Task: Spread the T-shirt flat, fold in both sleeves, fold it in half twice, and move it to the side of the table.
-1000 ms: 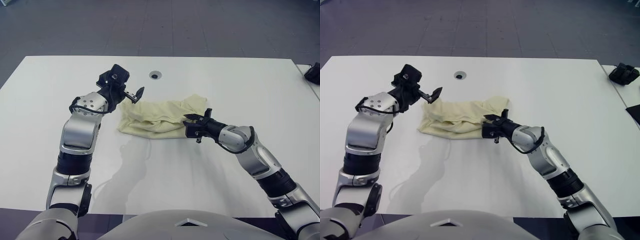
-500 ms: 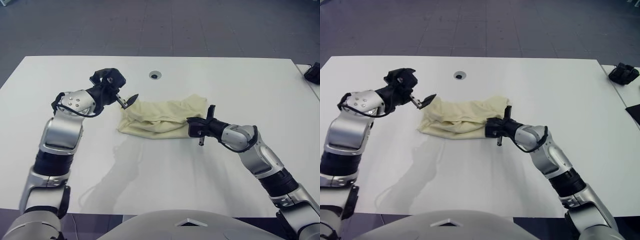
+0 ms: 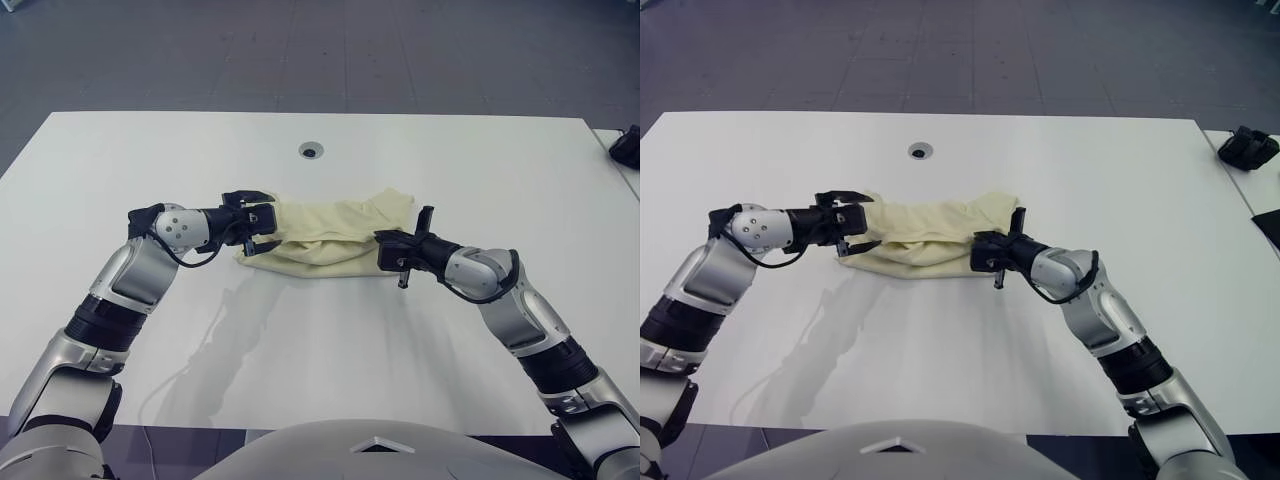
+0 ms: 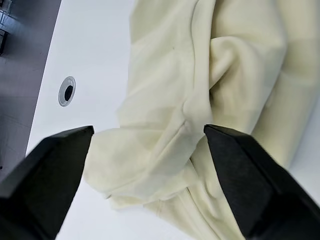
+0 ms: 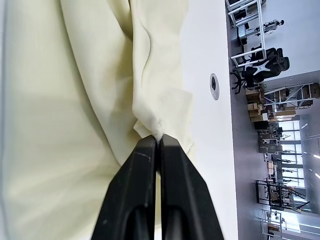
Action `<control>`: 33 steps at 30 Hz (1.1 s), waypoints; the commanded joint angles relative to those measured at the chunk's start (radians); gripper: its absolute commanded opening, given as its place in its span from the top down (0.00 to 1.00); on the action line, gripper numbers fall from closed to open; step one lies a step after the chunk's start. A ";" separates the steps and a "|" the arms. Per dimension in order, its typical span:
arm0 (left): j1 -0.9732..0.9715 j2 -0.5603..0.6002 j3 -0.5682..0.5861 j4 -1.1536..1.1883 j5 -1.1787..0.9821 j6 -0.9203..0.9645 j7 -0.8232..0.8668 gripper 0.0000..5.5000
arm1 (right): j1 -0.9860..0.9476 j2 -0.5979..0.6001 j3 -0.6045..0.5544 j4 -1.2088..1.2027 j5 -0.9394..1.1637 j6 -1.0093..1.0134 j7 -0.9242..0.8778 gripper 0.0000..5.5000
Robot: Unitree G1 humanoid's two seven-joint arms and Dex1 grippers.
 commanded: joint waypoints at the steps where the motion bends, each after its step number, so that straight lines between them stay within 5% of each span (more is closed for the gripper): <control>1: -0.032 -0.002 -0.021 0.044 0.050 -0.034 -0.019 0.41 | 0.010 0.006 -0.009 -0.016 -0.002 0.009 0.000 1.00; 20: -0.103 -0.060 -0.018 0.160 0.101 -0.028 -0.042 1.00 | -0.066 -0.002 -0.041 0.048 0.011 -0.012 -0.002 1.00; 24: -0.291 -0.148 0.002 0.356 0.116 -0.042 0.036 1.00 | -0.301 0.025 -0.070 0.287 0.024 -0.071 -0.047 1.00; 33: -0.899 -0.352 0.010 1.205 0.173 -0.216 0.353 1.00 | -1.079 0.152 -0.055 1.321 -0.026 -0.244 -0.334 1.00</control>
